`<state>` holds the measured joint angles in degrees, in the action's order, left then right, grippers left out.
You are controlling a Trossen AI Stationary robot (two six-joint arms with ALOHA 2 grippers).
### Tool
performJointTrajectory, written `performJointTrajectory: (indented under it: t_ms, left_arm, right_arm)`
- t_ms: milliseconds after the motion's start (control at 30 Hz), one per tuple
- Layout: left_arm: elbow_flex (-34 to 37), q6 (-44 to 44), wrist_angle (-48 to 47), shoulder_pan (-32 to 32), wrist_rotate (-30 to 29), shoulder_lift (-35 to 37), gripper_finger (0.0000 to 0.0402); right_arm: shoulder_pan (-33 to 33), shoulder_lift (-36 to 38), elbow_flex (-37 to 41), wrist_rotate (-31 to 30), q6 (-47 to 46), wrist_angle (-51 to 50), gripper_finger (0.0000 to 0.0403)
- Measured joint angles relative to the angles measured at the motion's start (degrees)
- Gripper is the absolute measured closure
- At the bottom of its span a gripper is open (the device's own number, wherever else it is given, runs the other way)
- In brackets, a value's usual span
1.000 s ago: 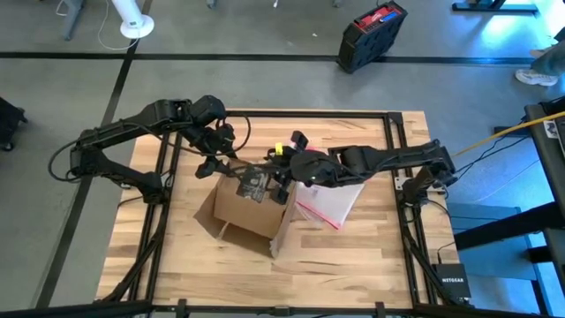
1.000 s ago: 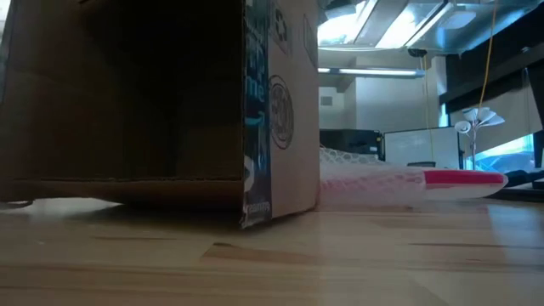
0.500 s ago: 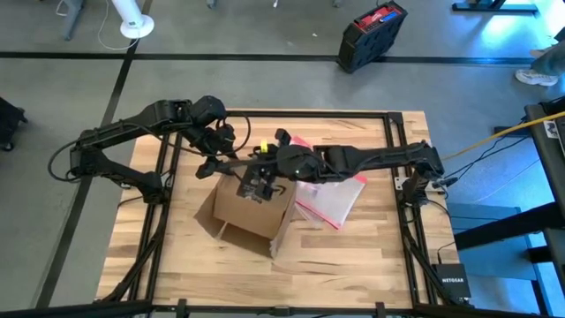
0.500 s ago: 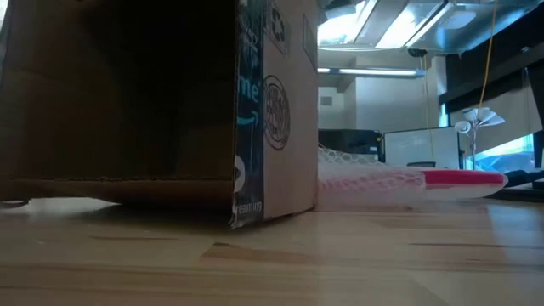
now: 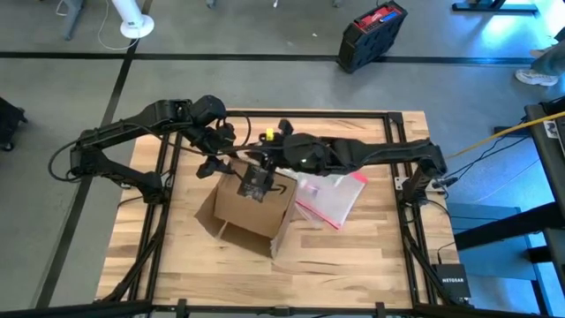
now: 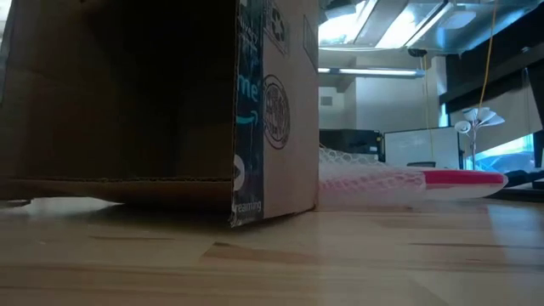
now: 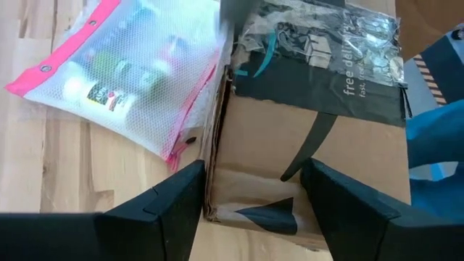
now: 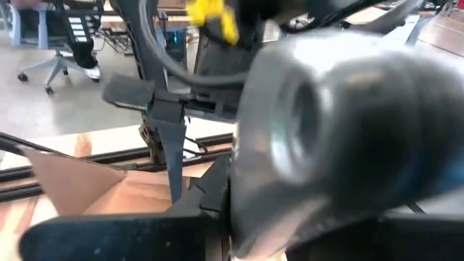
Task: Unpack boxes
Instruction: Break down the cardboard box with the gray cutter until it is fully flat
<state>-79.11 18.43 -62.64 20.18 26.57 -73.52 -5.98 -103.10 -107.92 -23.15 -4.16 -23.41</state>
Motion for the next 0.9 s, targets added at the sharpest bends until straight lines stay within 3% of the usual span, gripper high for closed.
performJointTrajectory:
  t_ms: [167, 367, 500, 700, 900]
  left_arm:
    - [-0.64, 3.07, -0.24, -0.09, -3.4, 1.04, 0.0174]
    - [-4.14, 9.74, -0.55, -1.81, -10.07, 2.63, 0.0212]
    - [-6.94, 8.61, -0.5, -1.95, -10.02, 3.21, 0.0221]
    - [-10.27, 6.0, -0.54, -2.21, -10.25, 3.9, 0.0205]
    - [-10.34, 8.74, -1.97, -1.22, -10.29, 0.18, 0.0206]
  right_arm:
    - [-0.96, 4.94, -0.02, -1.83, -0.97, -4.29, 0.0332]
    - [-2.24, 9.91, -0.02, -7.03, -2.77, -11.73, 0.0332]
    - [-2.31, 12.27, -0.02, -7.21, -6.97, -16.51, 0.0332]
    - [-3.01, 12.72, -0.02, -5.63, -9.19, -19.48, 0.0332]
    - [-3.06, 12.75, -0.02, -4.27, -9.55, -19.7, 0.0332]
